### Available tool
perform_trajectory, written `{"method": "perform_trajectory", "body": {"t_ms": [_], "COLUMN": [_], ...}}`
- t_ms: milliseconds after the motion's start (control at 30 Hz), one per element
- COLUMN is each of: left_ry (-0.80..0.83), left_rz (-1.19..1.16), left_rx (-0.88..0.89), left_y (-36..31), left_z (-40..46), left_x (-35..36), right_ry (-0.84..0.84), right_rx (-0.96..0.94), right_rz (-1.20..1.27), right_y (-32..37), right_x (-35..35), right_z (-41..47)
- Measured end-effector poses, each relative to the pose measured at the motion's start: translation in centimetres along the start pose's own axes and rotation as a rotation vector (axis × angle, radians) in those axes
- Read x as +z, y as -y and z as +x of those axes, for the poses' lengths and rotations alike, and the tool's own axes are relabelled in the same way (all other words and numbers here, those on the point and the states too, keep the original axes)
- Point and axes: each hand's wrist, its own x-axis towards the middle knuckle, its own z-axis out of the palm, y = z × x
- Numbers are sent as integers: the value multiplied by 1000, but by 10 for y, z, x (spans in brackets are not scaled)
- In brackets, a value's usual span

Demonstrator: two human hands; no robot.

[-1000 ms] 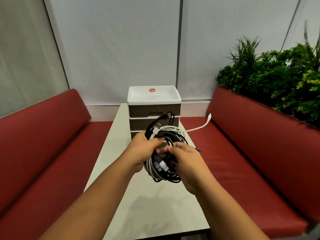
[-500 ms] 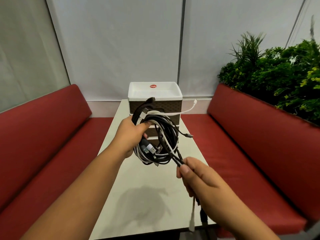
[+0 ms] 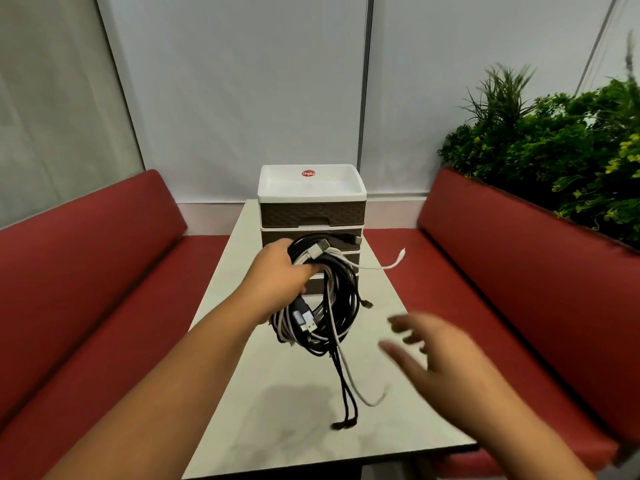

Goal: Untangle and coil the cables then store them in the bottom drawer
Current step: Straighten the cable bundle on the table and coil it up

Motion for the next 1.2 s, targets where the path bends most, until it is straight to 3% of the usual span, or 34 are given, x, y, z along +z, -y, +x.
{"method": "perform_trajectory", "body": {"t_ms": [67,133,300,467,667,933,1000,1067,1133,1200], "left_ry": [23,58,126,206,367,353,343,323,280,211], "left_rz": [47,52,45,48,-21,48,28,-1,-14,-4], "left_rx": [12,26,21,74,201,202,176,144,117,102], "left_y": [-4,-10,-18,-29,-35,-36,-36,-34,-32,-29], "left_z": [-4,-9,-19,-32,-41,-39,-37,-33,-27,-22], "left_x": [4,8,9,2,3,14,17,17,17,16], "right_ry": [-330,-481,-273,-265,-54,43,-67,-373,-610,-609], "right_rx": [-193,-369,-384,-340,-86,2,37,34,-15,15], "right_rz": [106,13,-193,63,520,675,507,292,338,471], "right_y": [23,46,53,23,1,-19,-23,-20,-7,8], "right_x": [-24,-40,-38,-27,-6,-6,-5,-6,1,26], "right_z": [11,27,71,90,97,85,81,66,38,10]}}
